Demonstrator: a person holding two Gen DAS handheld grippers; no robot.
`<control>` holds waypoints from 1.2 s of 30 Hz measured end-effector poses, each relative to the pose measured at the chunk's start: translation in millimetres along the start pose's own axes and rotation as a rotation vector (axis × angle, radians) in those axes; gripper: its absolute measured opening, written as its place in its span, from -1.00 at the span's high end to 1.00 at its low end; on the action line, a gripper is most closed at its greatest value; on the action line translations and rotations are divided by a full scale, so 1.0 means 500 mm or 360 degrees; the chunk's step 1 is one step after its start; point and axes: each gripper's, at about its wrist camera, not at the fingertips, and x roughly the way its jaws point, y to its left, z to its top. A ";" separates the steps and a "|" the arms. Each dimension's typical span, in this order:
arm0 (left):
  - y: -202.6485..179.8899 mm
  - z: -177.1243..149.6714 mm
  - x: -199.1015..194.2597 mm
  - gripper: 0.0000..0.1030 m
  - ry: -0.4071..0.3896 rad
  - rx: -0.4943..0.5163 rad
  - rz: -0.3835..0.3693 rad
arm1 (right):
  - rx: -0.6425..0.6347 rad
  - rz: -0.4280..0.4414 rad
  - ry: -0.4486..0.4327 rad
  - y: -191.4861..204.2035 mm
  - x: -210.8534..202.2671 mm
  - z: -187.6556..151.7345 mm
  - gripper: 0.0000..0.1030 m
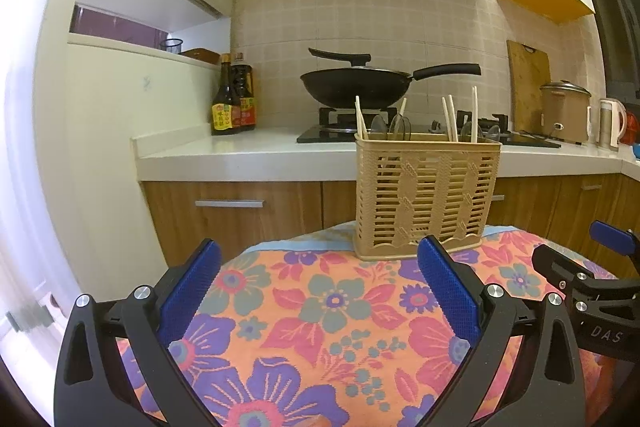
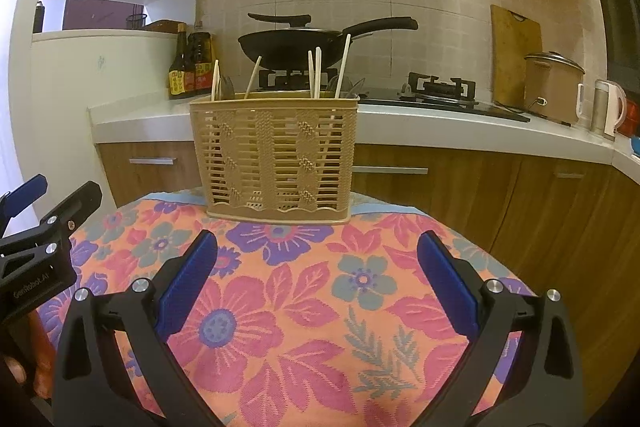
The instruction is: Organize utensils
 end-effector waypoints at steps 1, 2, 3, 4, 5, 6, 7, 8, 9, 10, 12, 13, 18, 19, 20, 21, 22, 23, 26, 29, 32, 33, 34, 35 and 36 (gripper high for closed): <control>0.000 0.000 0.001 -0.85 0.0002 0.0003 0.0000 | -0.0002 0.0004 0.0003 0.001 0.001 0.000 -0.85; -0.001 0.000 0.001 -0.85 0.0004 0.0007 -0.0001 | -0.0005 0.0006 0.0007 0.002 0.002 0.000 -0.85; -0.001 -0.001 0.002 -0.85 0.0007 0.0007 -0.0002 | -0.0008 0.0006 0.0011 0.002 0.003 0.000 -0.85; 0.000 -0.001 0.002 -0.85 0.0010 0.0006 -0.0003 | -0.0014 0.0005 0.0014 0.004 0.003 0.000 -0.85; 0.000 -0.001 0.003 -0.85 0.0015 0.0005 -0.0005 | -0.0017 0.0004 0.0014 0.004 0.003 0.000 -0.85; 0.000 -0.002 0.003 -0.85 0.0017 0.0004 -0.0006 | -0.0018 0.0005 0.0013 0.005 0.003 0.000 -0.85; 0.000 -0.002 0.004 -0.85 0.0021 0.0004 -0.0006 | -0.0018 0.0005 0.0014 0.005 0.004 0.000 -0.85; 0.000 -0.001 0.005 -0.85 0.0022 0.0003 -0.0006 | -0.0017 0.0004 0.0014 0.005 0.004 0.000 -0.85; 0.001 -0.002 0.005 -0.85 0.0022 0.0002 -0.0007 | -0.0016 0.0004 0.0015 0.005 0.004 0.000 -0.85; 0.000 -0.001 0.005 -0.85 0.0023 0.0003 -0.0006 | -0.0015 0.0005 0.0015 0.005 0.003 0.000 -0.85; 0.000 -0.001 0.005 -0.85 0.0027 0.0005 -0.0007 | -0.0016 0.0005 0.0016 0.005 0.004 0.000 -0.85; 0.000 -0.001 0.006 -0.85 0.0029 0.0005 -0.0008 | -0.0016 0.0006 0.0018 0.005 0.005 0.000 -0.85; 0.002 -0.002 0.007 -0.85 0.0033 0.0003 -0.0009 | -0.0018 0.0009 0.0025 0.006 0.006 -0.001 -0.85; 0.002 -0.001 0.008 -0.85 0.0032 0.0003 -0.0007 | -0.0018 0.0010 0.0026 0.006 0.007 -0.001 -0.85; 0.002 -0.001 0.009 -0.85 0.0034 0.0004 -0.0006 | -0.0018 0.0009 0.0027 0.006 0.007 -0.001 -0.85; 0.001 -0.001 0.009 -0.85 0.0036 0.0004 -0.0006 | -0.0017 0.0010 0.0027 0.006 0.007 -0.001 -0.85; 0.001 -0.001 0.009 -0.85 0.0037 0.0004 -0.0006 | -0.0016 0.0010 0.0029 0.006 0.008 -0.001 -0.85; 0.001 -0.001 0.009 -0.85 0.0036 0.0005 -0.0006 | -0.0016 0.0011 0.0030 0.006 0.009 -0.001 -0.85; 0.001 -0.001 0.009 -0.85 0.0037 0.0006 -0.0008 | -0.0027 0.0011 0.0028 0.008 0.009 -0.002 -0.85; 0.001 -0.002 0.011 -0.85 0.0042 0.0004 -0.0011 | -0.0038 0.0002 0.0027 0.011 0.009 -0.002 -0.85; 0.000 -0.002 0.012 -0.85 0.0046 0.0006 -0.0009 | -0.0036 0.0004 0.0031 0.010 0.010 -0.002 -0.85; 0.000 -0.003 0.012 -0.85 0.0046 0.0007 -0.0009 | -0.0033 0.0005 0.0033 0.010 0.010 -0.002 -0.85; -0.001 -0.003 0.012 -0.85 0.0046 0.0009 -0.0009 | -0.0030 0.0007 0.0035 0.010 0.011 -0.002 -0.85; -0.001 -0.003 0.012 -0.85 0.0047 0.0010 -0.0009 | -0.0029 0.0008 0.0036 0.010 0.011 -0.002 -0.85; -0.001 -0.003 0.012 -0.85 0.0049 0.0010 -0.0009 | -0.0030 0.0009 0.0037 0.009 0.012 -0.002 -0.85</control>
